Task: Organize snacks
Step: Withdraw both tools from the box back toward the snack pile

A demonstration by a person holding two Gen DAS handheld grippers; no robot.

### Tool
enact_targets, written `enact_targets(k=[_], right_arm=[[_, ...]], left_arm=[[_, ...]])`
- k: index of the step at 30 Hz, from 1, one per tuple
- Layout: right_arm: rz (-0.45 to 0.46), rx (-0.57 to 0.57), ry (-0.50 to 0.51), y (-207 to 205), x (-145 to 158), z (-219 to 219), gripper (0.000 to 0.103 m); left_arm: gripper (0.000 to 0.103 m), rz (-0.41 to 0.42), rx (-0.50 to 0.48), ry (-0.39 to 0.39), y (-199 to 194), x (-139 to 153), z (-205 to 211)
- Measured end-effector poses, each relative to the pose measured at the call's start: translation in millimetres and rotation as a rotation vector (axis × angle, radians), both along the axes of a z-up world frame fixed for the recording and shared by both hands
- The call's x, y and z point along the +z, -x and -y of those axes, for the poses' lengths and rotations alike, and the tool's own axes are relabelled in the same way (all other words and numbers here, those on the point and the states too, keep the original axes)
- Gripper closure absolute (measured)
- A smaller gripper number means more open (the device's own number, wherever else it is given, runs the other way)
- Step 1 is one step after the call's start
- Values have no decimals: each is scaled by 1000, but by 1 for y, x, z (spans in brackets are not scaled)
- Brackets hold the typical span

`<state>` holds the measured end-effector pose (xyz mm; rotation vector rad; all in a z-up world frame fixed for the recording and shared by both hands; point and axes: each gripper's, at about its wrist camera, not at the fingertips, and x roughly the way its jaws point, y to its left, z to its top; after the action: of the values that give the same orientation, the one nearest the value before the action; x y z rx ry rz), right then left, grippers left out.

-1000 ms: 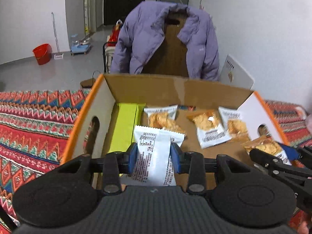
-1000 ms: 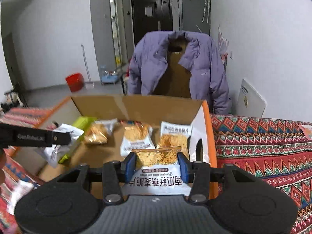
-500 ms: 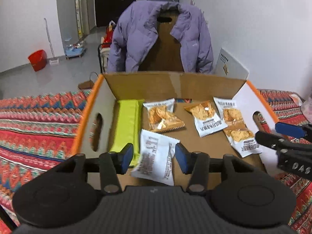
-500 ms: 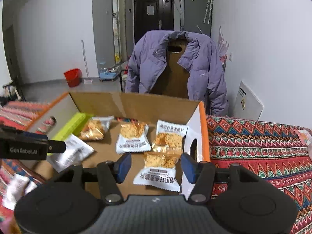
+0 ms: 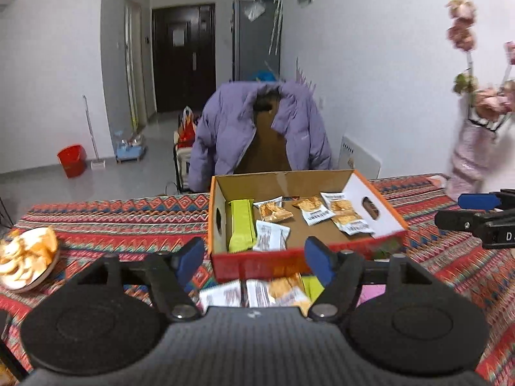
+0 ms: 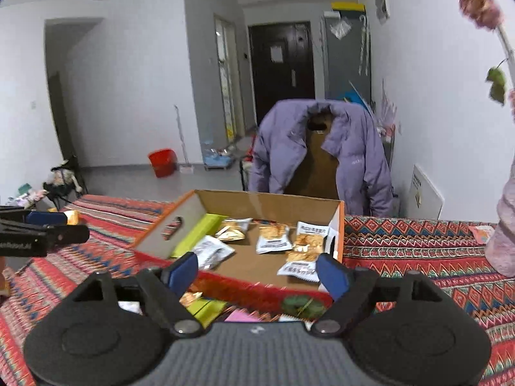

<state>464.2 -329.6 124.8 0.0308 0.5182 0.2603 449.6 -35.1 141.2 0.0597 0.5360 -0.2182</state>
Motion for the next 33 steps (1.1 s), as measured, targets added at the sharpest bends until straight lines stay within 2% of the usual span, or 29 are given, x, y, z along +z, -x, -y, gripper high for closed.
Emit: enact_targets(k=[4,8,13,16,20,25,33], right_arm=[[71,27,26,62,7,-10,15],[133,36,50,123,10,-19,14],[174,29,69,190,-2,-33,11],[183,33,104,225,-17,-41,4],[149,-11,159,259,-42,-47,4],[100,-20,160,287,-65,-51,4],[79,-27,147,294,-78,-52,4]], left_arm=[[26,69,-32,-6,70,-1,-8],[22,141,-43,-22,136,-8,-13],[13,218,-22,-25,204,-19,-20],[13,216,-25,-54,235,-35,-20],[12,182,-8,-73,261,-54,-24],[12,139,5,-75,276,-68,-32],[12,115,14,-70,276,-73,-36]])
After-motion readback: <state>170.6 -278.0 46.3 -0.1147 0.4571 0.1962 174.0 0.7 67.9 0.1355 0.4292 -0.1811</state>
